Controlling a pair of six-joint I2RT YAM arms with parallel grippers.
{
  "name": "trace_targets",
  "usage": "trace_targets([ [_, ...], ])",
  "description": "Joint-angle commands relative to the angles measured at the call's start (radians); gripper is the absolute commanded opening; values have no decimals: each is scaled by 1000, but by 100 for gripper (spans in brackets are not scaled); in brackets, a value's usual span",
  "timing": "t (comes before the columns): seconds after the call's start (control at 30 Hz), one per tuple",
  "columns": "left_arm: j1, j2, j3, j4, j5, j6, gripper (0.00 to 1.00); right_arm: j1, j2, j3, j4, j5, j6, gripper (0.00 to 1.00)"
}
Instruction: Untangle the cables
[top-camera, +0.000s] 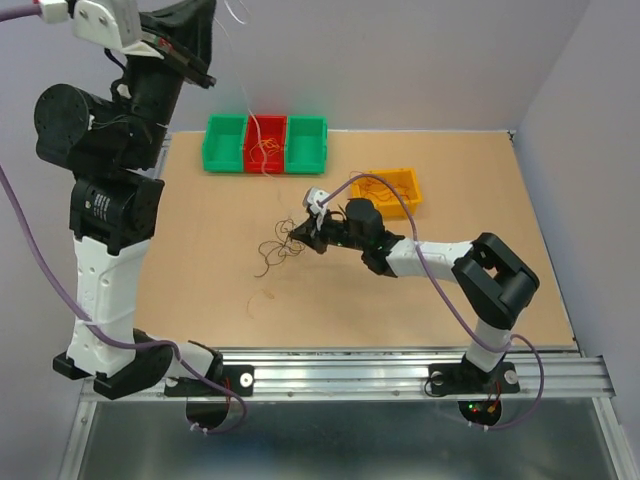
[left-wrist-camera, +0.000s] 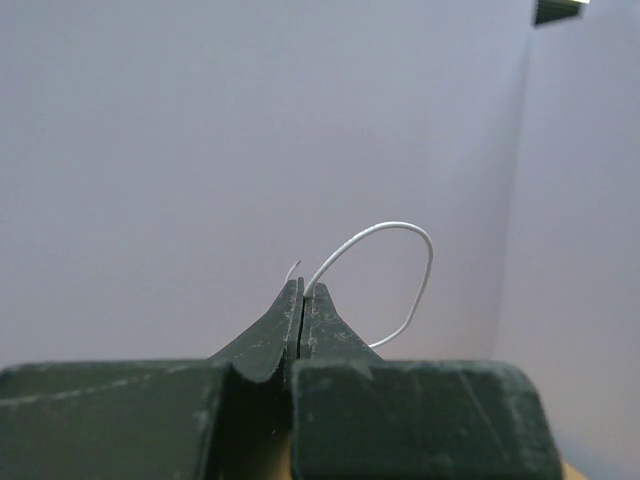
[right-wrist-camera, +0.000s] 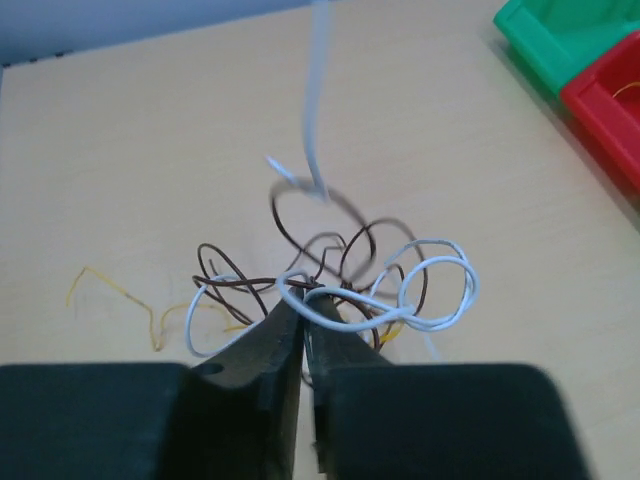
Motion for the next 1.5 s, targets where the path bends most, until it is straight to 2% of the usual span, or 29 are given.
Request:
trace_targets([
  [0.0, 4, 80, 118, 79, -321, 68, 0, 9, 18, 72, -146, -78, -78, 17],
  [0.07, 14, 103, 130, 92, -349, 91, 0, 9, 12, 71, -175, -75, -96, 20],
  [0.2, 61, 186, 117, 187, -434, 146, 0, 9, -2, 65, -232, -101, -131, 9],
  [0.27, 104, 237, 175, 191, -428, 137, 0, 9, 1, 77, -308, -130, -167, 9],
  [0.3, 147, 292, 236, 171, -413, 128, 0, 7, 3, 85, -321, -124, -168, 6],
  [0.4, 201, 349, 290, 165, -411, 97, 0, 7, 9, 91, -346, -107, -184, 5],
  [0.47, 244, 358, 278, 169, -391, 64, 0, 7, 10, 94, -338, -92, -184, 5],
  [0.5, 253, 340, 259, 177, -376, 59, 0, 9, 10, 94, -335, -96, -184, 1],
  [0.63, 258, 288, 103, 334, -412, 103, 0, 9, 7, 85, -333, -148, -190, 1],
  [0.73, 268, 362, 220, 346, -493, 191, 0, 7, -8, 77, -376, -170, -200, 1],
  [0.83, 285, 450, 327, 367, -559, 278, 0, 9, -34, 91, -538, -207, -214, 1],
  [0.93, 313, 458, 290, 466, -601, 326, 0, 24, -54, 117, -676, -209, -225, 2],
  [0.97, 328, 459, 266, 485, -607, 340, 0, 43, -59, 106, -738, -161, -237, 3],
  [1.07, 346, 464, 249, 533, -642, 352, 0, 70, -77, 91, -778, -54, -210, 7],
  [1.17, 353, 453, 218, 522, -629, 338, 0, 76, -80, 97, -813, 3, -196, 14],
  [1.27, 353, 357, 62, 514, -512, 248, 0, 78, -95, 103, -798, 28, -217, 72],
  [1.3, 353, 325, 13, 514, -474, 181, 0, 78, -103, 103, -777, 40, -217, 87],
  [1.33, 351, 262, -33, 514, -401, 153, 0, 80, -106, 106, -752, 45, -216, 96],
  [1.37, 342, 230, -126, 514, -376, 131, 0, 80, -106, 108, -726, 48, -214, 100],
  [1.47, 322, 110, -291, 513, -265, 16, 0, 78, -102, 112, -521, 89, -175, 100],
])
